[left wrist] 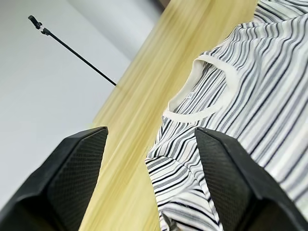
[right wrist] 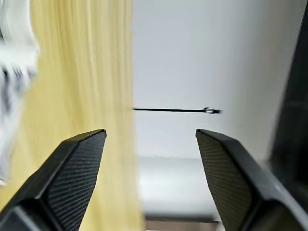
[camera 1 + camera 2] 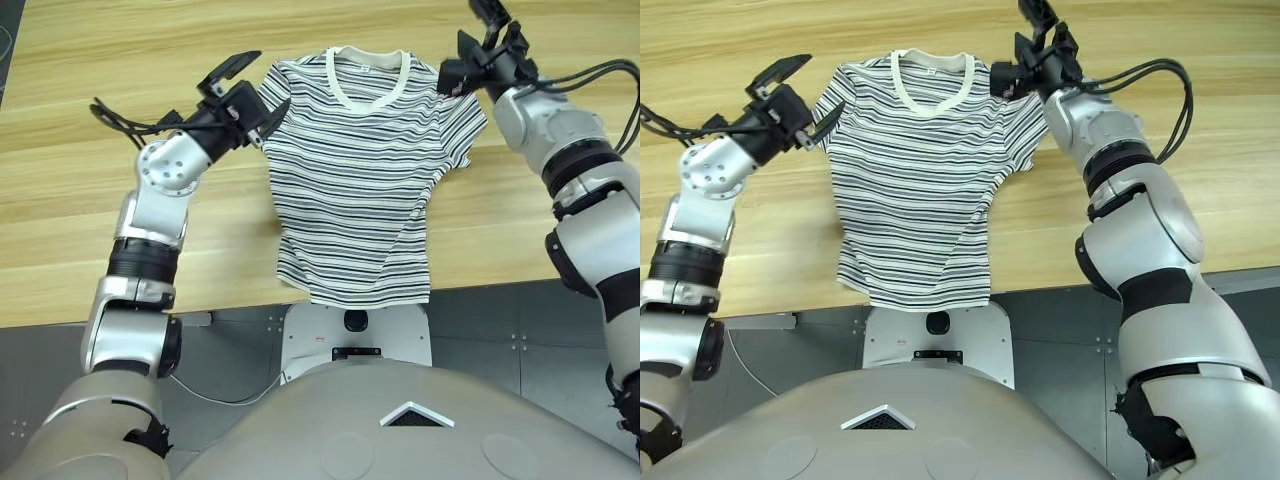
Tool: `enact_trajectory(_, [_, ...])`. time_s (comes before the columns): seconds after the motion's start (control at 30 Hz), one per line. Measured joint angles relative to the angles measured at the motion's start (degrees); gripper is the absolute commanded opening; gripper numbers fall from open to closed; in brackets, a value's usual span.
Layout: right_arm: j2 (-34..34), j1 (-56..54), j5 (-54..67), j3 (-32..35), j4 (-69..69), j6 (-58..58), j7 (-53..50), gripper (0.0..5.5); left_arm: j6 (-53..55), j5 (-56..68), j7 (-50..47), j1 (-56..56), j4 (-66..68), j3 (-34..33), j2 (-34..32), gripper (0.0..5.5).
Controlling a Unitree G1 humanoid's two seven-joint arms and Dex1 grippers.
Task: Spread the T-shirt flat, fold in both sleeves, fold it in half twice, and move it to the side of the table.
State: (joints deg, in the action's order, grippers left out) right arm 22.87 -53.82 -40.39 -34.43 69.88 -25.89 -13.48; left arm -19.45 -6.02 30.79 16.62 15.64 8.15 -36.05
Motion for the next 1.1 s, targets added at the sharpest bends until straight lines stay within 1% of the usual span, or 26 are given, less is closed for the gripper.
enact_trajectory(0.07, [0.92, 5.81, 8.59, 1.61, -7.32, -3.11, 11.49, 3.46, -0.03, 2.84, 3.53, -3.85, -3.93, -1.0, -2.94, 3.36])
enact_trajectory(0.13, [2.73, 13.5, 16.93, 1.73, -17.19, -4.02, 23.12, 3.46, -0.34, 5.33, 8.35, -8.64, -6.85, -1.25, -6.0, 3.36])
enact_trajectory(0.17, [4.8, 18.47, 22.15, 1.66, -24.02, -3.9, 29.71, 3.46, -0.81, 6.73, 11.63, -12.27, -8.38, -1.38, -8.47, 3.36])
enact_trajectory(0.23, [9.34, 26.04, 29.62, 1.59, -35.41, -2.96, 39.73, 3.46, -1.06, 8.73, 16.84, -18.24, -10.23, -1.62, -12.58, 3.36])
enact_trajectory(0.37, [16.88, 36.47, 39.08, 1.63, -57.74, 3.43, 56.85, 3.46, -1.23, 12.4, 25.53, -26.61, -17.59, -2.29, -19.38, 3.36])
enact_trajectory(0.47, [18.27, 40.17, 40.79, 2.1, -65.16, 7.42, 62.03, 3.46, -1.22, 12.65, 27.37, -29.21, -20.9, -2.07, -19.83, 3.36])
enact_trajectory(0.63, [20.17, 43.59, 44.91, 4.3, -70.25, 10.78, 69.41, 3.46, -0.85, 12.65, 27.25, -29.98, -21.89, -1.72, -17.86, 3.36])
enact_trajectory(0.77, [21.91, 45.99, 44.99, 4.54, -72.65, 12.06, 74.19, 3.46, -0.74, 12.56, 26.65, -29.9, -21.93, -1.62, -15.65, 3.36])
enact_trajectory(0.97, [23.18, 46.39, 38.26, 4.31, -72.72, 11.22, 76.49, 3.46, 0.02, 10.76, 25.6, -29.1, -21.57, -1.35, -13.56, 3.36])
enact_trajectory(1.1, [23.18, 46.38, 36.99, 4.35, -72.68, 9.83, 76.5, 3.46, 0.05, 8.15, 24.6, -28.7, -20.14, -0.05, -12.19, 3.36])
